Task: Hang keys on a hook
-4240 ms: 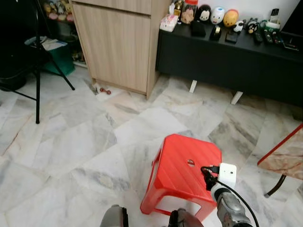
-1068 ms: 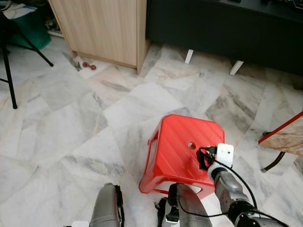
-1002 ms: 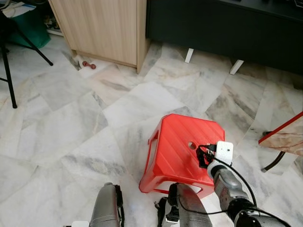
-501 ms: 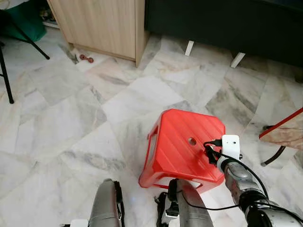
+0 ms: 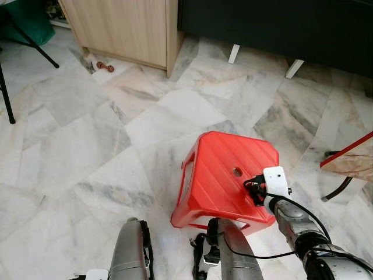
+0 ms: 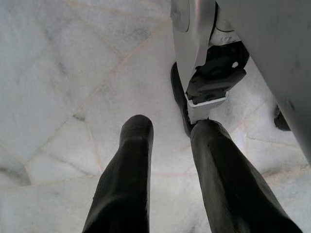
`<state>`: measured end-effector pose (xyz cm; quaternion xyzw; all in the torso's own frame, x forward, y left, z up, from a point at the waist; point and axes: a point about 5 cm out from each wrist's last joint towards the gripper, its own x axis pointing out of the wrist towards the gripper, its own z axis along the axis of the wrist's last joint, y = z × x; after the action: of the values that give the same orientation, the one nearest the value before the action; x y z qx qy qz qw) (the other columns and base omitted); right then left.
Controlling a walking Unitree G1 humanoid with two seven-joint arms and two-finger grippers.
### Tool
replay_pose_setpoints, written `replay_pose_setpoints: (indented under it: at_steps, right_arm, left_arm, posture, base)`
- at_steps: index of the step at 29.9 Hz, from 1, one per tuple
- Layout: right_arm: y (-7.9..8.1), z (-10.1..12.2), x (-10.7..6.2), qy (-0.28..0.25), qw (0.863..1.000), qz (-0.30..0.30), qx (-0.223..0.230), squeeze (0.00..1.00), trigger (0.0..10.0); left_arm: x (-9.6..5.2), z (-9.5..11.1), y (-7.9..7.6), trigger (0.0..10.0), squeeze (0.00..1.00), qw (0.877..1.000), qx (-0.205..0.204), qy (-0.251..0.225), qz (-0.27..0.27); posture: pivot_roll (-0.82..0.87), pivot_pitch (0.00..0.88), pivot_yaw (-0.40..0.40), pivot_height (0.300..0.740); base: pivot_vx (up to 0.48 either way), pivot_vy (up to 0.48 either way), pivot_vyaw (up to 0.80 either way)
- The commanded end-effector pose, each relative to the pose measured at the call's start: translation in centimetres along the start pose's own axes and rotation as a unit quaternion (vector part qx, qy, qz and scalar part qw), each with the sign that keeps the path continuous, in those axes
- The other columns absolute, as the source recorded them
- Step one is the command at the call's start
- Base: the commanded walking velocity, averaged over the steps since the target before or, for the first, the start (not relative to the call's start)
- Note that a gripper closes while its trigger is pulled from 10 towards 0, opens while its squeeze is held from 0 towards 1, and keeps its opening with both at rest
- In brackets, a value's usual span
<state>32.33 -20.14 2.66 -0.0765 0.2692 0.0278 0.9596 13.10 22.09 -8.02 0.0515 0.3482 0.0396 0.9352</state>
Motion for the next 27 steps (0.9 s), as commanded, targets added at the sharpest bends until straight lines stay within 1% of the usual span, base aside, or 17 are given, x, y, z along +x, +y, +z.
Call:
replay_pose_setpoints:
  at_steps: [1, 5, 11, 12, 13, 14, 18, 27]
  right_arm:
    - [-0.3, -1.6, -0.3, 0.033, 0.999, -0.001, -0.002, 0.0, 10.0]
    - [-0.2, -2.6, -0.5, 0.059, 0.997, 0.014, -0.036, 0.0, 10.0]
    - [0.5, -3.5, -0.6, 0.074, 0.996, 0.034, -0.042, 0.0, 10.0]
    - [0.6, -3.6, -0.7, 0.076, 0.996, 0.037, -0.042, 0.0, 9.2]
    - [0.8, -3.7, -0.7, 0.077, 0.995, 0.04, -0.042, 0.0, 4.7]
    - [1.0, -3.8, -0.7, 0.079, 0.995, 0.045, -0.044, 0.0, 0.0]
    - [1.5, -4.0, -0.7, 0.086, 0.993, 0.059, -0.052, 0.0, 0.0]
    - [2.3, -5.0, -0.9, 0.1, 0.991, 0.074, -0.055, 0.0, 0.0]
  left_arm:
    - [-1.1, -2.2, -1.9, 10.0, 0.0, 0.998, 0.009, 0.039, -0.038]
    - [-1.0, -2.0, -2.0, 10.0, 0.0, 0.998, 0.011, 0.038, -0.04]
    - [-0.8, -1.8, -2.0, 10.0, 0.0, 0.998, 0.013, 0.036, -0.041]
    - [-0.8, -1.8, -2.0, 10.0, 0.0, 0.998, 0.013, 0.036, -0.041]
    - [-0.8, -1.8, -2.0, 10.0, 0.0, 0.998, 0.014, 0.035, -0.041]
    - [-0.8, -1.8, -2.0, 10.0, 0.0, 0.998, 0.015, 0.036, -0.041]
    - [-0.7, -1.7, -1.9, 10.0, 0.0, 0.998, 0.016, 0.036, -0.041]
    - [-0.7, -1.6, -2.0, 10.0, 0.0, 0.998, 0.019, 0.037, -0.043]
  posture:
    - [0.04, 0.394, -0.144, 0.614]
    - [0.04, 0.39, -0.143, 0.614]
    - [0.04, 0.386, -0.141, 0.614]
    - [0.04, 0.386, -0.141, 0.614]
    - [0.04, 0.386, -0.141, 0.614]
    - [0.04, 0.384, -0.139, 0.614]
    - [0.04, 0.383, -0.139, 0.614]
    - [0.04, 0.382, -0.138, 0.614]
  base:
    - [0.0, 0.0, 0.0]
    - [0.0, 0.0, 0.0]
    - [0.0, 0.0, 0.0]
    - [0.0, 0.0, 0.0]
    - [0.0, 0.0, 0.0]
    - [0.0, 0.0, 0.0]
    - [0.0, 0.0, 0.0]
    - [0.0, 0.0, 0.0]
